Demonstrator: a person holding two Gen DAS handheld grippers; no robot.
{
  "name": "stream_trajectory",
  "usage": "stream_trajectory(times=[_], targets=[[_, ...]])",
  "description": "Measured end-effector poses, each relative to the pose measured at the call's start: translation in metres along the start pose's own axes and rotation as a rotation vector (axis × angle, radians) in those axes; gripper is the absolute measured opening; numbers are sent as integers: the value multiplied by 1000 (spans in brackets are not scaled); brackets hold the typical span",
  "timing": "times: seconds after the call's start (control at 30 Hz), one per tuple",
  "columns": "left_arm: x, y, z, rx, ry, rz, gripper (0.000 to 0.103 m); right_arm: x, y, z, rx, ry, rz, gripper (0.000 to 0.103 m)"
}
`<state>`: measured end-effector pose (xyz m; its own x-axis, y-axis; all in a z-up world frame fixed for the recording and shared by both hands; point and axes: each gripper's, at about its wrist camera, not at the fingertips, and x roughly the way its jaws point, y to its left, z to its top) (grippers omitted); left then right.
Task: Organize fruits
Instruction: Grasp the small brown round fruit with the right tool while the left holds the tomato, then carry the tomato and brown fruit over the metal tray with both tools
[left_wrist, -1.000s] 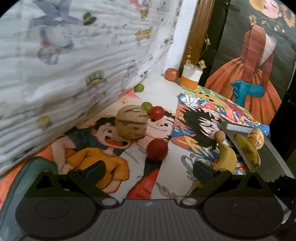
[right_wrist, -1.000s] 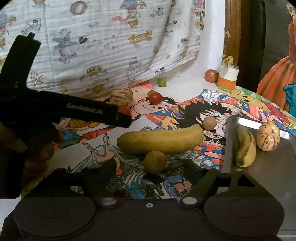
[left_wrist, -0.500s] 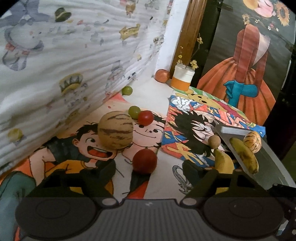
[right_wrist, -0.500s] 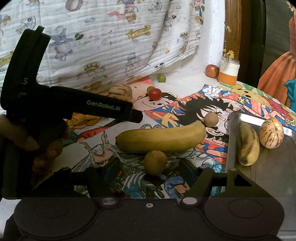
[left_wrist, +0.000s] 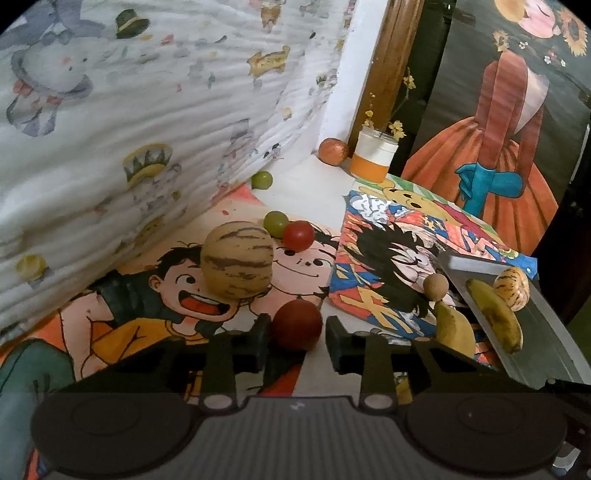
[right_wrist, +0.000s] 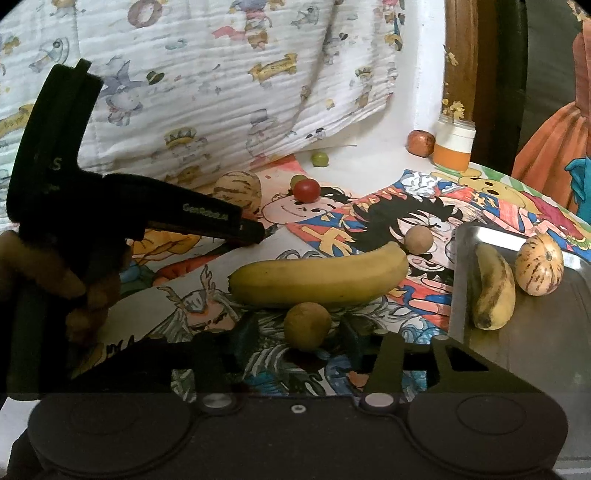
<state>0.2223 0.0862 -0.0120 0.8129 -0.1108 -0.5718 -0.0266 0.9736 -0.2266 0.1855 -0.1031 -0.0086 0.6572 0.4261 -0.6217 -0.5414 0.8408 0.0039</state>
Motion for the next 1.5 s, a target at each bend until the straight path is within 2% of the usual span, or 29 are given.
stream_trajectory(times=[0.2,0.27,0.33,0.67,0.97,1.23,1.5], targets=[[-1,1,-1,1,-1,5,32,-1,-3,0,17,-3,-5,40],[-2,1,-1,-1,0,5,32,-1,-4,0,22,-5,-7,32],[-4,0,-2,-1,1,4,32,-1,-5,0,28,-7,-7,29],[-21,-9,-14,-13,9,-4,32,-13,-6,-6,43,-33,0,28],[-50,-21,-22,-46,-18,-9,32,-39,-22,-12,105,-72,0,28],[-66,-58,-22,-22,-42,-51,32,-72,-64,-16,156,-131,-67,28],[-52,-111,-24,26,-22,-127,32,-89,-119,-21,123,-153,-168,28]])
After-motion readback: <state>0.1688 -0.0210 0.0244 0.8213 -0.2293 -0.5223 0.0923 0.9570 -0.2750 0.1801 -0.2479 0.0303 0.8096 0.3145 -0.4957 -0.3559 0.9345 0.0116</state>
